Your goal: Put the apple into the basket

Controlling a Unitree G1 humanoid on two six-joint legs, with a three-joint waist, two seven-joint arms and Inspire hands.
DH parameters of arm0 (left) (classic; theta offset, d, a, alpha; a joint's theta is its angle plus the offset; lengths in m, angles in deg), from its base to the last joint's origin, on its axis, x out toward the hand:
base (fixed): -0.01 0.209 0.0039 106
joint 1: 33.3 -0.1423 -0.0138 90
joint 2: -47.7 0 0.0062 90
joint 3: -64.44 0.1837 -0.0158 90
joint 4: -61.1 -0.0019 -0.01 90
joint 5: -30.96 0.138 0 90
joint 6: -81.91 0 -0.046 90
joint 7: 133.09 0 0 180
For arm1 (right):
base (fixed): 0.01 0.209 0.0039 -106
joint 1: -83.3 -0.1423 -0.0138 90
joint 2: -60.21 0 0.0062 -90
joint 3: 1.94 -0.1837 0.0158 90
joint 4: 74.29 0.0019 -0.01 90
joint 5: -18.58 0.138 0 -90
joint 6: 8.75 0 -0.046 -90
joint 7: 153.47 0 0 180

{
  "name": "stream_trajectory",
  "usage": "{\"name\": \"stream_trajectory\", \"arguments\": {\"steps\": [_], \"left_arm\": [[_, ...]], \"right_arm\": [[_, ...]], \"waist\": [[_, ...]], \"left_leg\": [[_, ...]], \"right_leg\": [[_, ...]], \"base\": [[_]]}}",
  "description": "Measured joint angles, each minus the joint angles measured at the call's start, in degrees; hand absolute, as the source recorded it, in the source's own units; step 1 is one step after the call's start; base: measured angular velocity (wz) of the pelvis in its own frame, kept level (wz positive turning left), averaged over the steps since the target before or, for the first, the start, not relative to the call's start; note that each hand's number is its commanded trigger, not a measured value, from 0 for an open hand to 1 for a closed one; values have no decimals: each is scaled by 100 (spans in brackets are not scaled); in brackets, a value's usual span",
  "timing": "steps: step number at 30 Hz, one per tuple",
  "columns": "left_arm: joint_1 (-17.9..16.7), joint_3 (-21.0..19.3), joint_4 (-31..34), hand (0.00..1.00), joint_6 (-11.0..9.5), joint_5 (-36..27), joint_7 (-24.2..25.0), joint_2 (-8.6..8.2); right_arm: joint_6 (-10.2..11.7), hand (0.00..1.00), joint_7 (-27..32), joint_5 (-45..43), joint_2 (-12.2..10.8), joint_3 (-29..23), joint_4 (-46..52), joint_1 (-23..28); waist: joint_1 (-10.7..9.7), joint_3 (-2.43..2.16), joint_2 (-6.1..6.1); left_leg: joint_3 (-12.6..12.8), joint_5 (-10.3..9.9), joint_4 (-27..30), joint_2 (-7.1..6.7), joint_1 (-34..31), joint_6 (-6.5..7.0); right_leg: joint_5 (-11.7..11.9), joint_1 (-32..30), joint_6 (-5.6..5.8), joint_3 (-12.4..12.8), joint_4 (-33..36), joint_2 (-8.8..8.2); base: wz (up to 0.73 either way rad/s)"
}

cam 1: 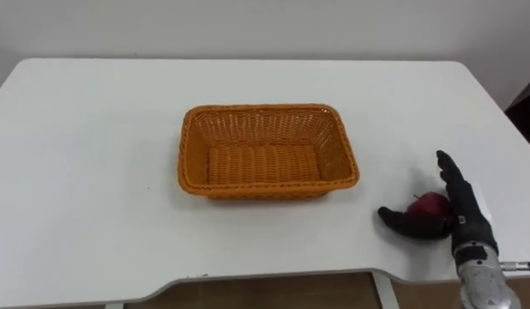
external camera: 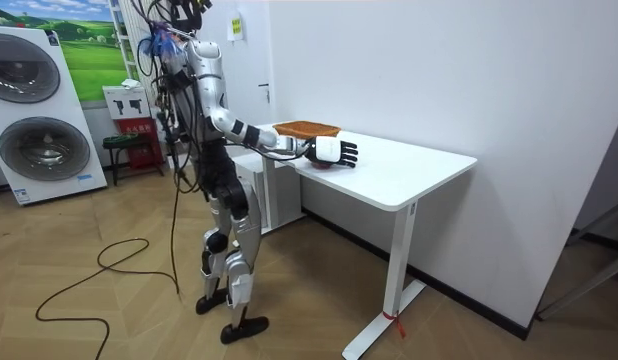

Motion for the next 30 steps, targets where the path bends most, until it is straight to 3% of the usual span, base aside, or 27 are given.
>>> {"name": "stream_trajectory", "arguments": {"steps": [5,6,7,17,22,30], "left_arm": [[-8,3,15,0,-11,-6,17,0],[-9,3,21,0,-13,-7,9,-3],[-9,3,24,0,-13,-7,1,-6],[4,5,93,0,-219,-149,-60,-61],[6,4,95,0,-373,-226,-67,-72],[9,1,90,0,-418,-232,-75,-88]], "right_arm": [[220,0,29,-206,-153,-8,-82,208],[291,30,32,-248,-170,-9,-101,243],[312,100,32,-266,-179,-10,-103,254],[593,100,241,-623,-367,-126,-236,304],[602,100,365,-712,-356,-331,-295,245],[574,100,483,-694,-349,-458,-466,67]], "waist": [[-23,-6,-2],[-34,-7,-4],[-43,-7,-5],[-144,-14,-14],[-134,-19,-17],[-118,-26,-19]], "left_leg": [[2,1,41,-4,37,1],[3,1,47,-4,31,1],[4,1,47,-4,30,1],[14,0,-19,-2,35,1],[17,0,-25,2,35,1],[14,1,-24,9,46,1]], "right_leg": [[0,32,-1,8,-10,1],[0,32,-1,8,-8,1],[0,31,-1,7,-8,1],[-1,1,2,5,-15,11],[-1,1,2,1,-13,14],[-1,11,2,-6,-11,20]], "base": [[0],[0],[0],[0],[0],[0]]}}
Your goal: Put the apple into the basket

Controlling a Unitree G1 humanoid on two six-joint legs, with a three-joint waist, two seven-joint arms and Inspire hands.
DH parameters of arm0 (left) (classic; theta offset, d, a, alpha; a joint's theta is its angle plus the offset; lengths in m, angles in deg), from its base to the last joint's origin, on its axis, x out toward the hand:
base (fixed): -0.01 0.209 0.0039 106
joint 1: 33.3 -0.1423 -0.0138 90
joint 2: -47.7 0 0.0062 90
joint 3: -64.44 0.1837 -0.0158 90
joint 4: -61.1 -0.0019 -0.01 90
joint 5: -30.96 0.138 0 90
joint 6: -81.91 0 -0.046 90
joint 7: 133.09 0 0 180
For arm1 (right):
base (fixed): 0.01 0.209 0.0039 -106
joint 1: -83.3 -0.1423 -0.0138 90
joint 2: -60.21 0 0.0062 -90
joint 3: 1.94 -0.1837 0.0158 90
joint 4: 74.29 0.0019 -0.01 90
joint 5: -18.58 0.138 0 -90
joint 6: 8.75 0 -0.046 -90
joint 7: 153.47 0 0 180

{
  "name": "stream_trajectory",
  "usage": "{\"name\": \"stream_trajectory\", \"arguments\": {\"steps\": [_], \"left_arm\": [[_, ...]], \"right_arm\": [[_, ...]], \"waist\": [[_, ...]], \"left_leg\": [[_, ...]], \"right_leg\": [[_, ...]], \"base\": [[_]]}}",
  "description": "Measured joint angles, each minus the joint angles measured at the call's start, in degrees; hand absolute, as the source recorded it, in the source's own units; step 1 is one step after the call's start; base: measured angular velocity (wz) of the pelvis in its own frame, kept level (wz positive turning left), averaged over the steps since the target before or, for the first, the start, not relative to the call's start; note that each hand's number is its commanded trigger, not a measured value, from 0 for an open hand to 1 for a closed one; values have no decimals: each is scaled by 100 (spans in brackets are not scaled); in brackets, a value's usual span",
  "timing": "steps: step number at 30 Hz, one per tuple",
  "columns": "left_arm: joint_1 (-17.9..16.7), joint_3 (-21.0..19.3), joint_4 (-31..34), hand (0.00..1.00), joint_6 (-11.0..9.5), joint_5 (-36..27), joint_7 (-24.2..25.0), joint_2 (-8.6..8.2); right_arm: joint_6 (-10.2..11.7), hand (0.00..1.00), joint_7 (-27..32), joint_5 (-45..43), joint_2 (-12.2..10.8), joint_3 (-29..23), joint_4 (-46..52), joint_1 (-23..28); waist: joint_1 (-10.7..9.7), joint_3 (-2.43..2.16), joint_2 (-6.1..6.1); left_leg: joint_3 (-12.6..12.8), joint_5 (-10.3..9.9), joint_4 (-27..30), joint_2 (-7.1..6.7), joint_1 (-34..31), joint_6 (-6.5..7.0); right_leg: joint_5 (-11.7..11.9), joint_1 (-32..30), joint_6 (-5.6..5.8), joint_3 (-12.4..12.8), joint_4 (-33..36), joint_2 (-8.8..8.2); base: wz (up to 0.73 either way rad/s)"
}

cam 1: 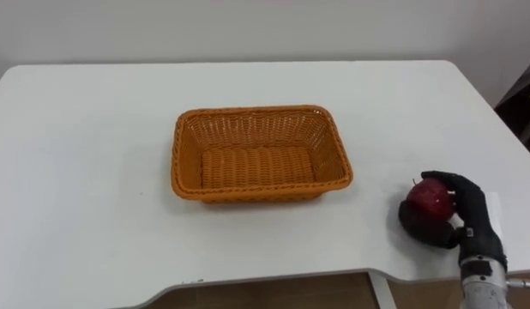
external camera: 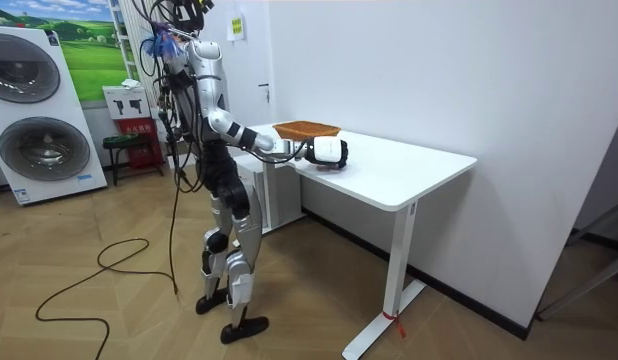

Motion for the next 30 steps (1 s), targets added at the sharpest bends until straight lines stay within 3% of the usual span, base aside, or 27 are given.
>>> {"name": "stream_trajectory", "arguments": {"steps": [8,11,12,15,22,30], "left_arm": [[-10,3,-80,0,2,-240,-2,-16],[9,10,-120,0,4,-233,-7,-20],[5,10,-133,0,5,-235,-7,-20],[20,9,-342,0,9,-221,-7,-17],[-53,20,-489,0,60,-90,-9,-11],[39,30,-498,0,86,-99,71,-17]], "right_arm": [[-446,100,-49,220,-56,185,560,52],[-600,100,-122,260,-44,358,948,68],[-602,100,-149,288,-42,461,1086,60],[-644,100,-245,384,-36,523,1496,26],[-645,100,-283,432,-18,538,2101,-118],[-585,100,-396,460,12,1020,2836,-429]], "waist": [[52,13,3],[141,59,40],[148,92,52],[190,105,73],[297,107,74],[432,84,55]], "left_leg": [[19,0,4,-2,-7,0],[45,0,-9,-6,-31,0],[44,0,-10,-9,-42,1],[26,-1,-17,-29,-93,5],[-31,13,-1,-35,-152,24],[-95,15,23,-36,-186,26]], "right_leg": [[0,-11,0,26,8,-4],[0,-99,0,81,82,-2],[-3,-111,2,85,100,-5],[-8,-146,10,82,100,-22],[-13,-197,18,28,85,-33],[-12,-199,18,-8,87,-36]], "base": [[-1],[-7],[0],[0],[2],[2]]}}
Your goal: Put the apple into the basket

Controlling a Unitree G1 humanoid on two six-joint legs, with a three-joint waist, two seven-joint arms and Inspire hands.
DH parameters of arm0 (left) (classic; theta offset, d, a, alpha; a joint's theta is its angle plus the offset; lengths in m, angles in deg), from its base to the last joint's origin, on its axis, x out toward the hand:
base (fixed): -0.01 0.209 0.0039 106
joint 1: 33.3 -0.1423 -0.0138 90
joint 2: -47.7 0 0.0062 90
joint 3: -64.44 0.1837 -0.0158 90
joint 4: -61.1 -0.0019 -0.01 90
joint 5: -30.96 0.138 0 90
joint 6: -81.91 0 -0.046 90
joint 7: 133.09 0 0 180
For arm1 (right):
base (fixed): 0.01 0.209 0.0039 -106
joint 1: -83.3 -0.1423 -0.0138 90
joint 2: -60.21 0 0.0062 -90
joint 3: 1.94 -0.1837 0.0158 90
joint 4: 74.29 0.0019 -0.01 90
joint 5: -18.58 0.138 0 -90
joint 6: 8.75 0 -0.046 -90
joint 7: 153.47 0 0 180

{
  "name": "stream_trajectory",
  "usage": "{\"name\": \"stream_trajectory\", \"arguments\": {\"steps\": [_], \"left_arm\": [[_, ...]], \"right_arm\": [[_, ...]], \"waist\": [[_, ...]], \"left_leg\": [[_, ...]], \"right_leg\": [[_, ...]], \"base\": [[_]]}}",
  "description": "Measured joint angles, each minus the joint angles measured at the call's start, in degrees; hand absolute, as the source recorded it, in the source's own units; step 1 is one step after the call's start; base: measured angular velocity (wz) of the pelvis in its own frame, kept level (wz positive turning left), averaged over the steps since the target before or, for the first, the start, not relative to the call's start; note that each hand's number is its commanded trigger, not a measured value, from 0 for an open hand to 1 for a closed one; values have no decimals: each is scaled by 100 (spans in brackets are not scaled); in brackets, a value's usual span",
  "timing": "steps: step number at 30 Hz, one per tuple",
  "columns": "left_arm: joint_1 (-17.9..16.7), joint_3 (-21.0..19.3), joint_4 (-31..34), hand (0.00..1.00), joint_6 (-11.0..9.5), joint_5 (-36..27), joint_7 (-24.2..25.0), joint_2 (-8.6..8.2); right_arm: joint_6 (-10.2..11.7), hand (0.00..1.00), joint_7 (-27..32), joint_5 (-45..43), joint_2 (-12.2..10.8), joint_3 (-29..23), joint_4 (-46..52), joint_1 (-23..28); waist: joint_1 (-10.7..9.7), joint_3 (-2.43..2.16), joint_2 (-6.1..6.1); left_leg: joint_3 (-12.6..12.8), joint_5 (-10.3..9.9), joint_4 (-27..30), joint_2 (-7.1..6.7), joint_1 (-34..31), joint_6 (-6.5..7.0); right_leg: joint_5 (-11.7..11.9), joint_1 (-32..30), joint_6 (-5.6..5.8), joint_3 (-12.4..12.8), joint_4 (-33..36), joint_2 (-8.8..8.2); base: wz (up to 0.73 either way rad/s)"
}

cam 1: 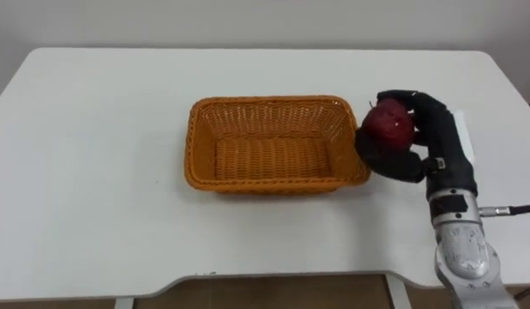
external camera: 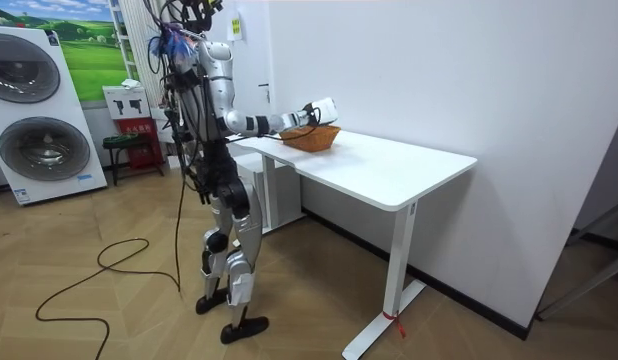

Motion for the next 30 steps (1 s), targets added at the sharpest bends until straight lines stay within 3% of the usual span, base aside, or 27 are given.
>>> {"name": "stream_trajectory", "arguments": {"steps": [5,7,20,30], "left_arm": [[44,137,0,0,61,9,-24,5],[61,212,0,0,87,6,-26,6],[221,223,0,0,94,-8,-26,4],[236,230,-2,0,77,-19,-81,-8]], "right_arm": [[-23,100,-217,65,-1,315,11,0],[-27,0,-332,97,-2,417,5,2],[-33,0,-772,100,5,568,-89,1],[-46,0,-843,64,-18,577,-181,10]], "waist": [[16,11,20],[17,22,44],[8,2,55],[11,14,39]], "left_leg": [[-30,0,63,-12,-40,1],[-35,0,83,-12,-48,1],[-102,1,111,-14,-116,3],[-112,2,134,-15,-131,3]], "right_leg": [[0,2,0,-37,2,-26],[0,5,0,-39,7,-27],[4,0,-6,-129,8,-34],[3,1,-5,-139,6,-37]], "base": [[4],[0],[2],[1]]}}
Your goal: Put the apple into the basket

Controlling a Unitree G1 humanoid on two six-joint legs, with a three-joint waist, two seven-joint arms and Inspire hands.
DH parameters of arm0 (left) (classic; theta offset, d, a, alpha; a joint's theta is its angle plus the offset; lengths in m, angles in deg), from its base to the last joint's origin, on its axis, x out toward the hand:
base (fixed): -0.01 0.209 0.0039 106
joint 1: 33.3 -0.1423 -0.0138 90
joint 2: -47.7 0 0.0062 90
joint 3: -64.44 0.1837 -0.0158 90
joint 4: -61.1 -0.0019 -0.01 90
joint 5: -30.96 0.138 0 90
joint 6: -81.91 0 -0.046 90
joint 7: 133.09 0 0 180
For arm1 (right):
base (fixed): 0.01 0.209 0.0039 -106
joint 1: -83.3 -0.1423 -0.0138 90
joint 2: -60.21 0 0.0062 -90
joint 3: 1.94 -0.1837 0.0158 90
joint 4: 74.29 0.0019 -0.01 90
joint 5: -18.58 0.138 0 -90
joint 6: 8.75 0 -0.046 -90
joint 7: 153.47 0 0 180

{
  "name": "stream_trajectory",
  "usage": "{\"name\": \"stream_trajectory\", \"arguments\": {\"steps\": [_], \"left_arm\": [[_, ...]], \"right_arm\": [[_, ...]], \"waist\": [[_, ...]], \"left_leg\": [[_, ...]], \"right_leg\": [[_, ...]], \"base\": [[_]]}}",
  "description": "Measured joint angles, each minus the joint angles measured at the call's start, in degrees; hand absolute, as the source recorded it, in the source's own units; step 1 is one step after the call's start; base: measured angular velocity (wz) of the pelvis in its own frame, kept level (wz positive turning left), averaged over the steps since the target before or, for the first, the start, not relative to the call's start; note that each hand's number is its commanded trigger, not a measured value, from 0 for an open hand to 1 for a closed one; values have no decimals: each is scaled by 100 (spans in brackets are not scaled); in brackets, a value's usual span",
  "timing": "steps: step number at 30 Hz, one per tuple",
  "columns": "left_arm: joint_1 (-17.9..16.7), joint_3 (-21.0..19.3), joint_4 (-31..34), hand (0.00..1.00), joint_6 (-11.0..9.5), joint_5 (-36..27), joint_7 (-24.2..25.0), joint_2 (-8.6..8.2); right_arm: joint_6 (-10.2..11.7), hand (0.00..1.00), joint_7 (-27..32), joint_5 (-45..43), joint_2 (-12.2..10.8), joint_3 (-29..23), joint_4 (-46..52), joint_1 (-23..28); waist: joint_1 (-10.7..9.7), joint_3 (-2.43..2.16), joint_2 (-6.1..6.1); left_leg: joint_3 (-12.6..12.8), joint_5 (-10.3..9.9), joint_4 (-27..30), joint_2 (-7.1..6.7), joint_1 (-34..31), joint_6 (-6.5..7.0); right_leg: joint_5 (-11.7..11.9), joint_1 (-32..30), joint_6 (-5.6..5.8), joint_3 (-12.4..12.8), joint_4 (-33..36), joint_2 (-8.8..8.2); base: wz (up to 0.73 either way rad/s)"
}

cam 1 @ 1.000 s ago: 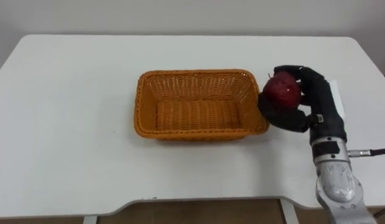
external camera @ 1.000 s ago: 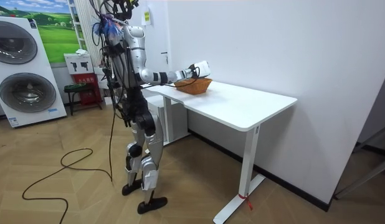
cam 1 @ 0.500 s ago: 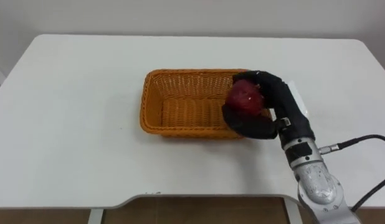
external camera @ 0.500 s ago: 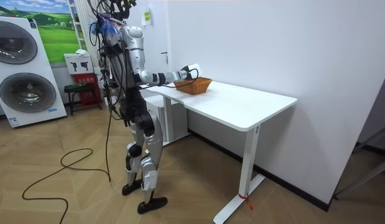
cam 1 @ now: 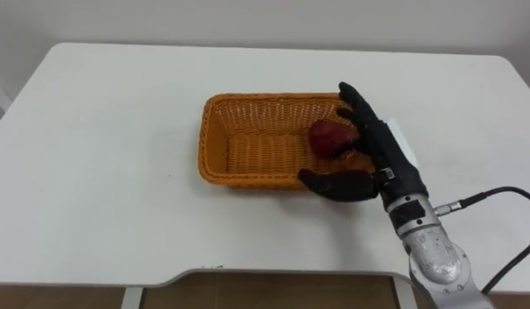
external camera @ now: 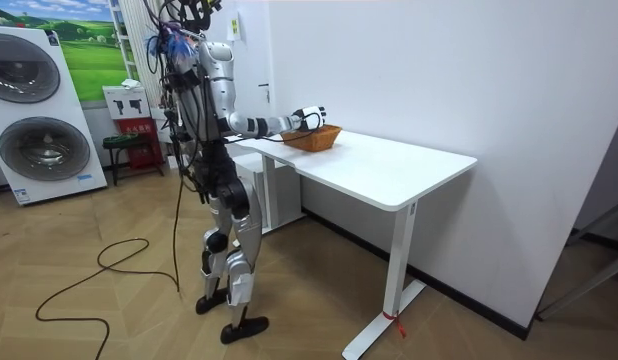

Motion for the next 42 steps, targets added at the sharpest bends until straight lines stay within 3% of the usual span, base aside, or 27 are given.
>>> {"name": "stream_trajectory", "arguments": {"steps": [13,18,22,25,33,40,42], "left_arm": [[-58,105,-1,0,-41,5,-111,1],[-125,100,1,0,-43,-4,-118,14],[-214,80,1,0,-44,-3,-113,14],[-369,-65,-2,0,-43,1,-116,9],[-703,-363,19,0,-40,8,-290,-2],[-722,-358,60,0,-36,8,-479,-15],[-718,-366,167,0,-19,10,-549,-13]], "right_arm": [[0,0,22,8,-6,-4,-21,-1],[21,0,387,19,-7,-121,10,-12],[51,0,923,-108,-7,-686,354,-13],[217,0,1523,-92,4,-1182,549,1],[530,0,3534,264,29,-2781,498,79],[546,0,4823,699,28,-3333,70,146],[551,0,5148,1223,40,-3581,-129,219]], "waist": [[15,-6,-11],[-24,-14,-31],[-99,-17,-36],[-238,-33,-76],[-546,-25,-101],[-839,-44,-66],[-878,-61,-42]], "left_leg": [[17,0,-2,1,6,0],[31,0,3,0,11,0],[44,0,3,3,14,0],[35,0,-7,5,34,0],[126,-2,-101,2,211,1],[165,-2,-94,1,197,2],[167,-2,-98,1,155,2]], "right_leg": [[0,0,0,9,9,1],[0,-3,0,37,10,0],[0,2,0,29,8,0],[-1,15,1,20,9,2],[-6,102,9,135,0,22],[-6,71,9,162,9,23],[-6,9,9,171,15,22]], "base": [[0],[0],[0],[0],[-6],[-2],[-2]]}}
